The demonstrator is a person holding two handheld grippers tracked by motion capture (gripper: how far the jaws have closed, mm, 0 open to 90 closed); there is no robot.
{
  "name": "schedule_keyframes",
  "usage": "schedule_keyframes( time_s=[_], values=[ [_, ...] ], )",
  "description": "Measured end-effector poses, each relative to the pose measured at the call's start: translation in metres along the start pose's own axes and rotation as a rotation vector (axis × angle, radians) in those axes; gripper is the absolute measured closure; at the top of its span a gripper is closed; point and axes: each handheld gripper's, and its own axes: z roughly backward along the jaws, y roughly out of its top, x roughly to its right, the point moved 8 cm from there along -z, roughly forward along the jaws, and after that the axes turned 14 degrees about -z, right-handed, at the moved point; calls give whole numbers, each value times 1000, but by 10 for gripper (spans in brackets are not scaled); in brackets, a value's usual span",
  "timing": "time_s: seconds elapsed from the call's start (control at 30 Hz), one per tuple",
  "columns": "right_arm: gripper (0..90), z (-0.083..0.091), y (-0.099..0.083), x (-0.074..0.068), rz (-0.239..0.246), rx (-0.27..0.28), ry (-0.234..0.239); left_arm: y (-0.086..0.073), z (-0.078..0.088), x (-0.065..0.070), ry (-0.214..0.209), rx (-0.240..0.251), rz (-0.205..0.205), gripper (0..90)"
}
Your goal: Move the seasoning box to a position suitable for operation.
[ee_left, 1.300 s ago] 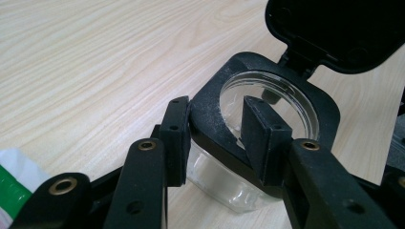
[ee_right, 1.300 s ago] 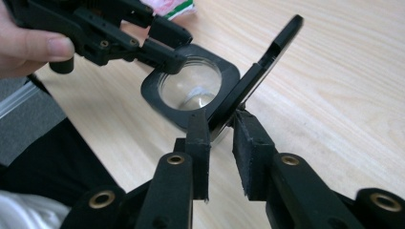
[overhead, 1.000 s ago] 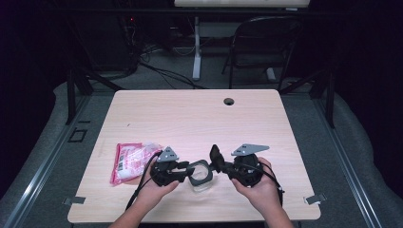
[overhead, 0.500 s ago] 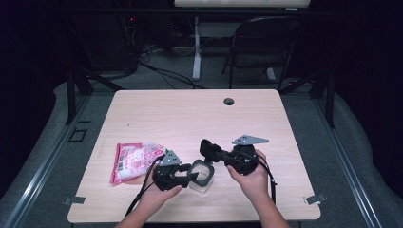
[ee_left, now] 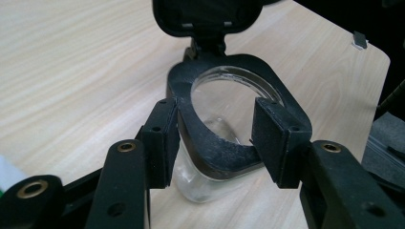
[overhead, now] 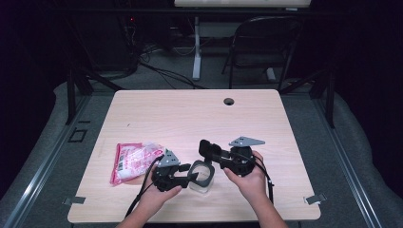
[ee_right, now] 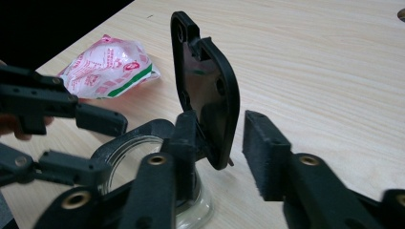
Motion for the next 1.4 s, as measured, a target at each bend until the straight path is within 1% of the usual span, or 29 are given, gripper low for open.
schedule_keyframes(
  time_s=[0.1,0.13,0.17,0.23,0.3,0.37,0.4,0.43,0.5,0.53,0.57,0.6,0.63,0.67,0.7,0.73,0.77,0.83,0.93,0.97,1.0,1.07,1.17,1.27,1.33,1.4],
  values=[
    [595,6,0,0,7,8,0,5,11,-7,13,27,3,526],
    [588,8,0,0,9,9,0,6,15,-10,25,36,5,524],
    [583,11,0,0,12,14,1,9,20,-13,30,51,14,523],
    [576,17,-1,-1,16,19,0,14,33,-22,62,78,6,520],
    [572,24,0,-2,21,28,1,18,47,-30,87,107,19,521],
    [566,32,0,-3,32,34,8,18,63,-39,127,123,20,515],
    [565,36,0,-3,36,34,10,16,71,-44,155,124,18,507],
    [565,39,0,-2,39,38,10,12,79,-48,180,126,29,500],
    [564,43,1,-1,35,46,14,0,92,-55,211,121,36,493],
    [561,44,0,-1,29,40,21,-8,97,-57,221,115,46,491],
    [561,43,-1,-1,26,34,24,-16,101,-59,221,112,55,497],
    [561,43,-1,-1,24,36,23,-16,101,-59,221,112,55,505],
    [561,42,-2,-1,27,29,20,-33,108,-62,229,99,72,508],
    [563,41,-3,-1,29,25,18,-33,108,-62,229,99,72,511],
    [571,38,-4,-1,32,20,15,-52,111,-63,242,69,76,512],
    [587,36,-5,-1,31,18,15,-52,111,-63,242,69,76,514],
    [646,32,-7,-1,32,0,17,-66,113,-63,239,28,75,513],
    [656,26,-11,-2,24,-34,22,-73,115,-62,232,20,66,513],
    [672,16,-13,-3,29,-45,3,-75,116,-61,237,28,66,505],
    [682,13,-12,-3,31,-46,-4,-76,115,-61,239,22,66,495],
    [711,11,-11,-3,28,-40,-13,-78,114,-61,242,19,64,480],
    [783,7,-10,-1,24,-47,-32,-82,110,-59,244,3,61,464],
    [848,4,-8,4,17,-44,-36,-86,105,-56,246,-28,43,453],
    [851,0,-5,5,1,-38,-15,-88,97,-57,255,-56,24,453],
    [849,-1,-3,6,5,-33,-17,-89,93,-57,264,-72,13,452],
    [840,-5,-1,7,-3,-22,-15,-89,88,-59,266,-88,-5,449]
  ],
)
